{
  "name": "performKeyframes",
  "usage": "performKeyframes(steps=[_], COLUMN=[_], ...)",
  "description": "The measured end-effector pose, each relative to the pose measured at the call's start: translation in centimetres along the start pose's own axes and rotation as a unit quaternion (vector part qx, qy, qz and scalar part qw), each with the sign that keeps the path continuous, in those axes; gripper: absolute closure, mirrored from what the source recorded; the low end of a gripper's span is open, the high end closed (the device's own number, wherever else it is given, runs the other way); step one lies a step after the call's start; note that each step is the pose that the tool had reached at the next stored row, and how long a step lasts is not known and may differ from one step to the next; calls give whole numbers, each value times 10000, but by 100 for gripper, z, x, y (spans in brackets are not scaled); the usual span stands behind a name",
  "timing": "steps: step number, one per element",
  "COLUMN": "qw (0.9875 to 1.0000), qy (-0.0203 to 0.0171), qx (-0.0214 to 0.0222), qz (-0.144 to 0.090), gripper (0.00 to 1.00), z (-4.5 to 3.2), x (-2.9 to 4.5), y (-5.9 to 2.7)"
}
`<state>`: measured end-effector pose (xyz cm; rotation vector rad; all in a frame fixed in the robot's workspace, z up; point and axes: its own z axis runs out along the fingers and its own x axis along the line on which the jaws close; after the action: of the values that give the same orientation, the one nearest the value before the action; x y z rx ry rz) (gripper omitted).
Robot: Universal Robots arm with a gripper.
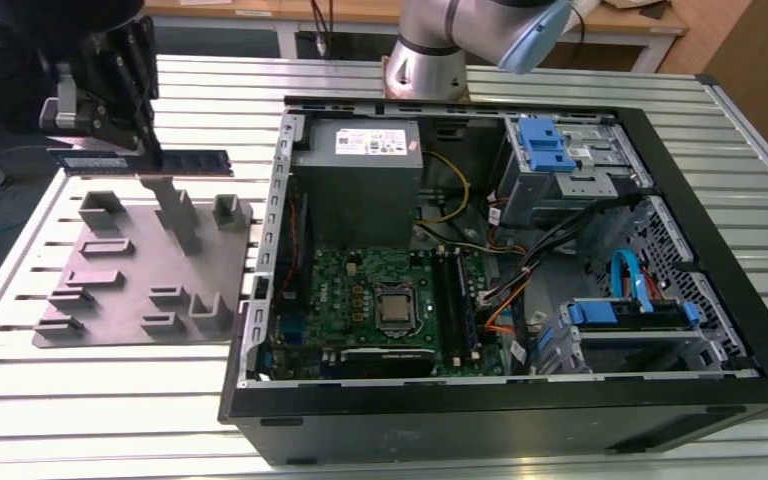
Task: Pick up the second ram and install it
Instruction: 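Pick up the second ram and move it above second insertion slot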
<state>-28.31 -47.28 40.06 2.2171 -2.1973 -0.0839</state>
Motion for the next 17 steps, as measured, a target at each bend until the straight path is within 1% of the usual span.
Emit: performKeyframes(steps=[4, 7, 17], qw=[10000, 10000, 10000], qy=[0, 0, 0], qx=[-6, -13, -42], qz=[1, 1, 1], gripper=[89, 89, 89], z=[-6, -11, -30], x=[1, 2, 5], y=[-111, -209, -582])
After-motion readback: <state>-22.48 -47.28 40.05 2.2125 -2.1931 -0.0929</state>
